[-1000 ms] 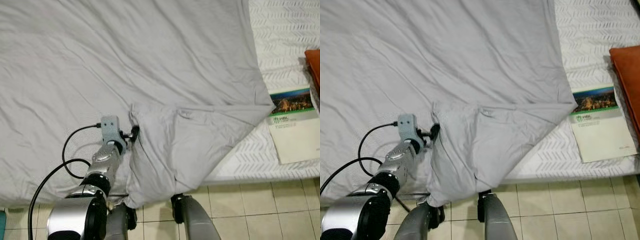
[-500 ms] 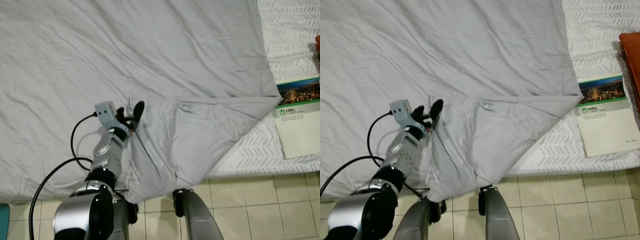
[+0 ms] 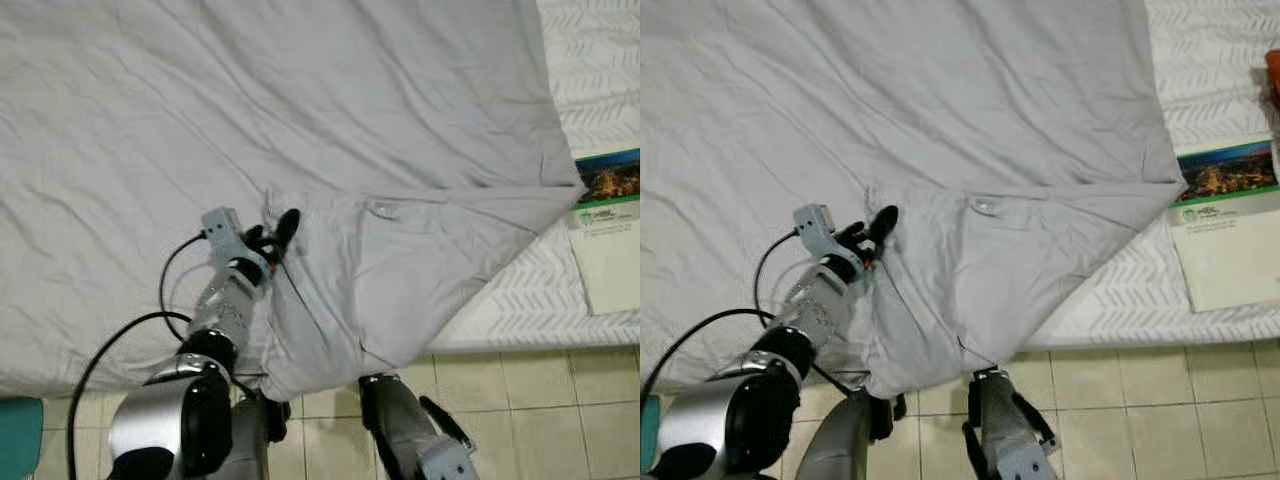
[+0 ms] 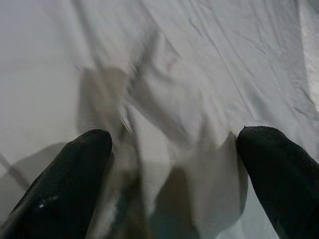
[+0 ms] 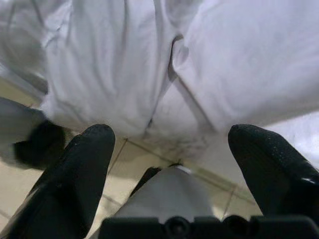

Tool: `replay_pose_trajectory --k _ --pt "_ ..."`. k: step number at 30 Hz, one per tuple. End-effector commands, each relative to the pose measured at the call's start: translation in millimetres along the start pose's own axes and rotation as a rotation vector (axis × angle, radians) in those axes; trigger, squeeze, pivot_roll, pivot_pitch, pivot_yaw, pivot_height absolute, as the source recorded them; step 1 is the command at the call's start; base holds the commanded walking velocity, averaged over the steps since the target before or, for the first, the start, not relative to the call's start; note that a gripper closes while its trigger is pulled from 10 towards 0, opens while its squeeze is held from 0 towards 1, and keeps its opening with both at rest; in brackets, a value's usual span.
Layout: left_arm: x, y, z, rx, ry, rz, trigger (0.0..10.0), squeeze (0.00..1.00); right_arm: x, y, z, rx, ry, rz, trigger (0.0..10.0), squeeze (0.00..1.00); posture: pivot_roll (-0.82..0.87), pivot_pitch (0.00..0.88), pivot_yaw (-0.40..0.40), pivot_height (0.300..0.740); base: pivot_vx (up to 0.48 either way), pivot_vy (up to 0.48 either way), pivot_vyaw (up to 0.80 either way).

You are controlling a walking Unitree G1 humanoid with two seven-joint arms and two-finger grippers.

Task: Clean up the room

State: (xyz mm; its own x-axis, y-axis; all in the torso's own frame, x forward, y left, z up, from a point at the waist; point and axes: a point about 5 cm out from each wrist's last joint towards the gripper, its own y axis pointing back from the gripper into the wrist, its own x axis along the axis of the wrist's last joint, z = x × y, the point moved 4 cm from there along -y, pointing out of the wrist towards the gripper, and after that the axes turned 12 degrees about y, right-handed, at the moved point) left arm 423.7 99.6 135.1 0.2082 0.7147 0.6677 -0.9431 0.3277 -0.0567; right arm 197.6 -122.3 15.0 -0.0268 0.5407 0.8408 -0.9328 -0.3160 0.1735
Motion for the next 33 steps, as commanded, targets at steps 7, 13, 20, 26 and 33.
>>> replay_pose_trajectory --k 7,13,20,26,33 --pt "-33 0.7 10.9 -0.055 0.072 -0.1 10.0 0.0 5 -24.2 -7.4 -0.032 0.003 0.016 10.0 0.0 -0.3 0.724 0.059 0.74 0.0 0.0 0.0" --pt "-50 5.6 5.8 -0.027 -0.004 -0.175 10.0 0.0 31 -54.6 18.7 -0.179 0.035 0.118 10.0 0.0 -0.31 0.72 0.052 0.74 0.0 0.0 0.0" --pt "-58 16.8 -17.4 0.076 -0.172 -0.231 0.0 0.0 49 -69.3 35.4 -0.218 0.027 0.177 10.0 0.0 -0.32 0.713 0.04 0.74 0.0 0.0 0.0" --pt "-61 17.7 -18.8 0.09 -0.184 -0.241 0.0 0.0 58 -63.8 45.6 -0.262 -0.017 0.197 10.0 0.0 -0.33 0.708 0.031 0.74 0.0 0.0 0.0" --pt "-53 19.9 -28.5 0.147 -0.296 -0.22 0.0 0.0 68 -54.5 44.7 -0.247 -0.053 0.224 10.0 0.0 -0.31 0.705 0.039 0.74 0.0 0.0 0.0"
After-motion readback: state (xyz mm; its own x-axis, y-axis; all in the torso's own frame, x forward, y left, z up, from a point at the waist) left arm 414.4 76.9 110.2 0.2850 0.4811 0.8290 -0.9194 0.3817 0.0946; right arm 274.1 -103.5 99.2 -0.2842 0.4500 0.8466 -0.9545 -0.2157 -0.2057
